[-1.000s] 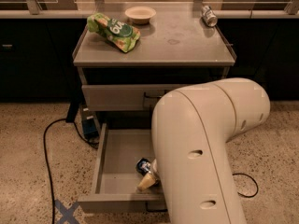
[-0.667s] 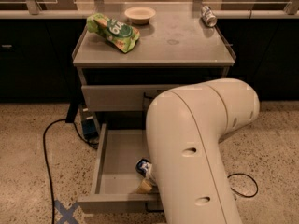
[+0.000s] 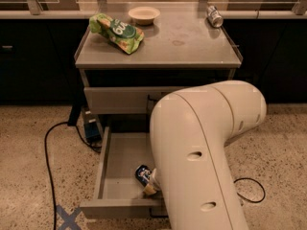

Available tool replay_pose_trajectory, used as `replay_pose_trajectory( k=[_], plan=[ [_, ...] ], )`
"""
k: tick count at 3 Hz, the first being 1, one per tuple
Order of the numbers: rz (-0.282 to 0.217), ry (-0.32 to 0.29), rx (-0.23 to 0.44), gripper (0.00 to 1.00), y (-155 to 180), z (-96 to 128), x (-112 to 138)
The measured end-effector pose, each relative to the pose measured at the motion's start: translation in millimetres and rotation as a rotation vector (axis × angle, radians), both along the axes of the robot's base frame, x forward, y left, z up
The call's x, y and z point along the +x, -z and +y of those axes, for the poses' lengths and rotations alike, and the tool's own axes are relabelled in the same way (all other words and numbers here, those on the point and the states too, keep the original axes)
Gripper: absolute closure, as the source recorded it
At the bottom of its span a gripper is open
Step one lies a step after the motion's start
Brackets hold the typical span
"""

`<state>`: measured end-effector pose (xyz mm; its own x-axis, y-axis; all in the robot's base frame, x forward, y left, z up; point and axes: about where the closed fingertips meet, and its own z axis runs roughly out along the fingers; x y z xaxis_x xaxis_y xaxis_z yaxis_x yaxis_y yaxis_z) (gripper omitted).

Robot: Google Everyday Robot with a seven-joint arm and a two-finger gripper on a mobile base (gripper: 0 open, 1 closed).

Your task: Pick pepsi can from middle drawer and place on counter

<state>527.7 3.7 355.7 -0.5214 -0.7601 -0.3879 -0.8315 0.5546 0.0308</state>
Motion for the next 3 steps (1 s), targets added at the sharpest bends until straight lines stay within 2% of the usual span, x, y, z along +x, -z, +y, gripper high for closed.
replay_pose_trajectory(
  k=[1,2,3],
  plan=[
    [-0.001,0.015,0.019,0.88,-6.3,-0.3,-0.2],
    [-0.058,0.055,0.099,1.00,-47.4,-2.9,7.8],
    [-0.161,0.083,0.180,1.00,-106.9,-11.9,19.1]
  ],
)
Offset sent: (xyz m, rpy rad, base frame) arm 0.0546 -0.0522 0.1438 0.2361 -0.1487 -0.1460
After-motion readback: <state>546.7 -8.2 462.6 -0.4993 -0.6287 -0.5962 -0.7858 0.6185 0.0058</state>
